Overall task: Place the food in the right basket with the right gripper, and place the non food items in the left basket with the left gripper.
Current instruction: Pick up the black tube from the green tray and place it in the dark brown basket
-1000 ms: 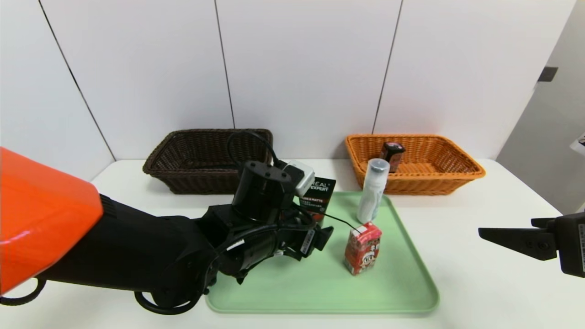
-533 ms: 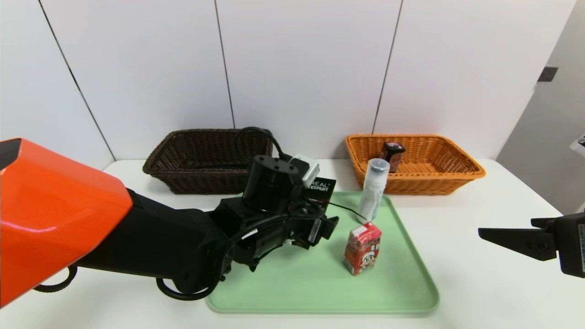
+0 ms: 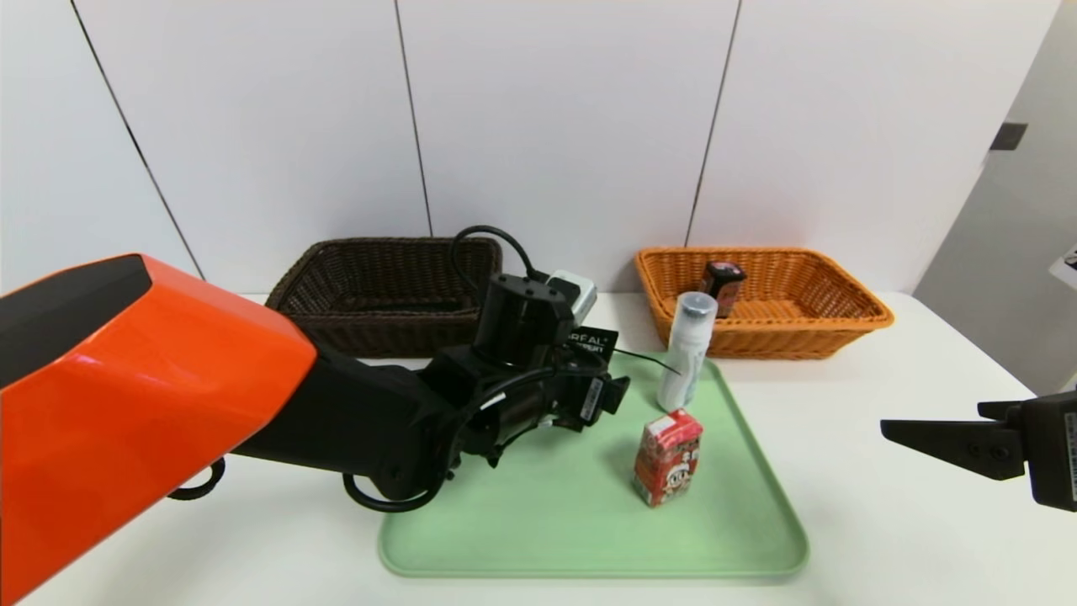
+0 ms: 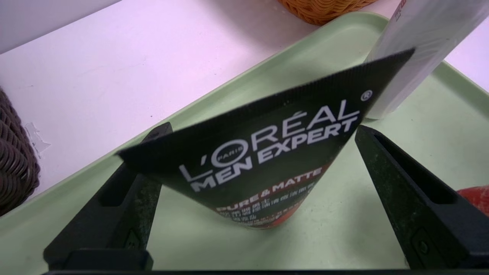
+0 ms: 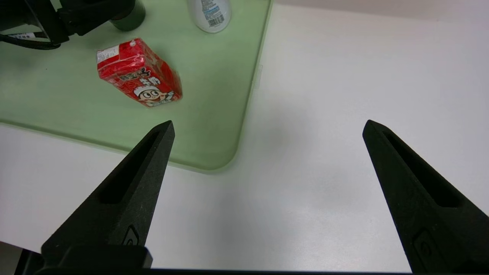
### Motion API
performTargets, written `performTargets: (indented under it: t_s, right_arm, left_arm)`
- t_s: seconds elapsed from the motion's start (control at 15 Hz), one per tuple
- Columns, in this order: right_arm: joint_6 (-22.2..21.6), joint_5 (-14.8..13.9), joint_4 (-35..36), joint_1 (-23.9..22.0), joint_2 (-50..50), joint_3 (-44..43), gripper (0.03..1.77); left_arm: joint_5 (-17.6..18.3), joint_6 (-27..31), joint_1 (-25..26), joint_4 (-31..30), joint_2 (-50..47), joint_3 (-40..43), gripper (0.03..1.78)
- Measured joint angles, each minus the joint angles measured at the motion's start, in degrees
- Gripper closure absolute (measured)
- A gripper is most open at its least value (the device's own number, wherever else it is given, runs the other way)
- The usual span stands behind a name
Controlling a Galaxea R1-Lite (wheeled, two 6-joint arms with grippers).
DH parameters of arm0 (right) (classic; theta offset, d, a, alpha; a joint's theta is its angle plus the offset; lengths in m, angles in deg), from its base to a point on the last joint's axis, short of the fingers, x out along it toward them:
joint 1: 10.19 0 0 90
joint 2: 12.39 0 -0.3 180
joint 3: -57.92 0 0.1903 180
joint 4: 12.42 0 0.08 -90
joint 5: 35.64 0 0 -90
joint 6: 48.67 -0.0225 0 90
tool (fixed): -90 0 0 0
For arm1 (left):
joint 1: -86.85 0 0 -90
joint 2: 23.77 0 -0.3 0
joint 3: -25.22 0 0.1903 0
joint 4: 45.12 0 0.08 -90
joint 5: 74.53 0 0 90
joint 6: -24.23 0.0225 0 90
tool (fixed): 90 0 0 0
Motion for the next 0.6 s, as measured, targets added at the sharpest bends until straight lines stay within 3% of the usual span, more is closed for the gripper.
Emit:
performTargets:
  t_s: [0.47,0.6]
  right_arm:
    - [-0.13,0.09,0.02,-0.02,-0.11,0.01,0.1]
    - [-0.07,0.0,0.0,-0.02,-0.13,0.01,0.1]
  left_arm:
    - [-0.02,0.02,0.72,0.0,2.27,-1.6,0.12]
    - [-0.04,0.0,0.79,-0.02,2.69,-2.05,0.38]
